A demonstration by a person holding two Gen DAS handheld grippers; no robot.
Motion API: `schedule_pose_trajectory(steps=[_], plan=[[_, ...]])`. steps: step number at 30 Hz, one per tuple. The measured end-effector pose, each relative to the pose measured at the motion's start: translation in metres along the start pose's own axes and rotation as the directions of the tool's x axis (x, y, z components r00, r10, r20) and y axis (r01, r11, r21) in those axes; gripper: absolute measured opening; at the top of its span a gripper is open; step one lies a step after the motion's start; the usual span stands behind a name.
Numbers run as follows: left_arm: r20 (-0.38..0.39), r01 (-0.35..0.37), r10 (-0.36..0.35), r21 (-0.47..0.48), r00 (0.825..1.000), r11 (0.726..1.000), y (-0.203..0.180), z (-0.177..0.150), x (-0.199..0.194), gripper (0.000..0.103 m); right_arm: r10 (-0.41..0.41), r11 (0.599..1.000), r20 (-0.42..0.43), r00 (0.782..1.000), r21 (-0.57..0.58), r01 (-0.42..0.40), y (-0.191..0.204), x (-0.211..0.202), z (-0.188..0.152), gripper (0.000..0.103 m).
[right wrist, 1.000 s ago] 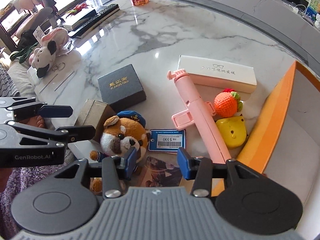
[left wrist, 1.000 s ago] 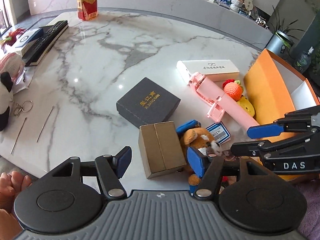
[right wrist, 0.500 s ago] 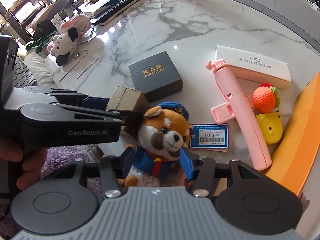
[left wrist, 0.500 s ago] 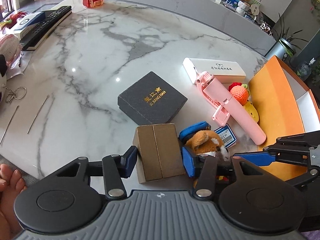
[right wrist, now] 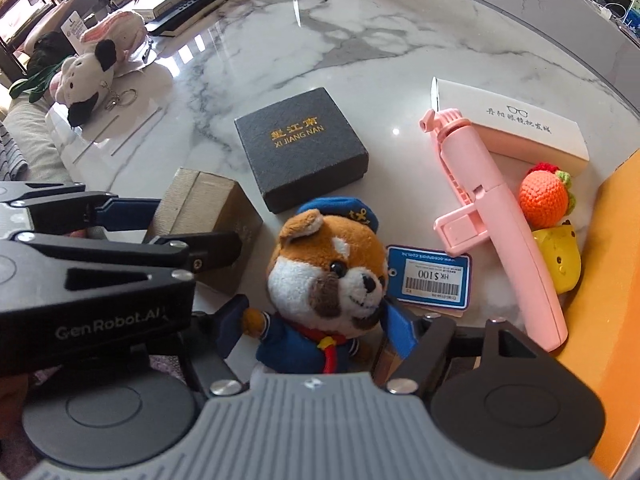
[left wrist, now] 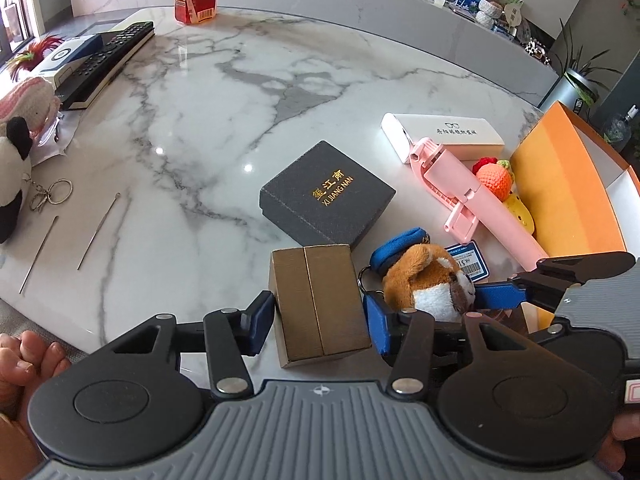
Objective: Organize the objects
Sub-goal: 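Grasp the brown cardboard box with the left tool while the right tool grasps the red panda plush, then carry cardboard box and plush over the orange box and release both inside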
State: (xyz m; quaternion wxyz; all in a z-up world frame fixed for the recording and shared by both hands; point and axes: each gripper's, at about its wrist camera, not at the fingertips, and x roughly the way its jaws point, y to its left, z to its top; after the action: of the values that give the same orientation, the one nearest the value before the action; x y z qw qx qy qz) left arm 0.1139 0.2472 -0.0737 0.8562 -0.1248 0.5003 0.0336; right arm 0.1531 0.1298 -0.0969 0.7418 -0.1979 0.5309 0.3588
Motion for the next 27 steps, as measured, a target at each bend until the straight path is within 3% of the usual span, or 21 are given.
schedule_pose_trajectory(steps=[6,10,15,21,27], plan=[[0.009,0.002,-0.002,-0.024,1.000,1.000,0.002,-0.001,-0.003,0.056,0.017,0.999,0.022,1.000,0.033,-0.018,-0.004,-0.006,-0.002,0.059],[0.066,0.031,-0.029,-0.033,0.997,0.999,-0.001,-0.002,-0.024,0.055,0.036,0.998,0.058,0.998,0.045,-0.038,-0.006,-0.026,-0.006,0.057],[0.145,0.037,-0.036,-0.005,0.989,0.999,-0.015,0.004,-0.063,0.055,0.067,0.995,0.157,0.985,0.067,-0.079,-0.019,-0.080,-0.015,0.057],[0.198,0.127,-0.140,0.078,0.970,0.989,-0.059,0.016,-0.097,0.055,0.098,0.979,0.263,0.960,0.146,-0.139,-0.057,-0.151,-0.029,0.057],[0.198,0.217,-0.254,0.192,0.947,0.957,-0.123,0.024,-0.106,0.055,0.039,0.965,0.325,0.945,0.234,-0.121,-0.110,-0.206,-0.058,0.057]])
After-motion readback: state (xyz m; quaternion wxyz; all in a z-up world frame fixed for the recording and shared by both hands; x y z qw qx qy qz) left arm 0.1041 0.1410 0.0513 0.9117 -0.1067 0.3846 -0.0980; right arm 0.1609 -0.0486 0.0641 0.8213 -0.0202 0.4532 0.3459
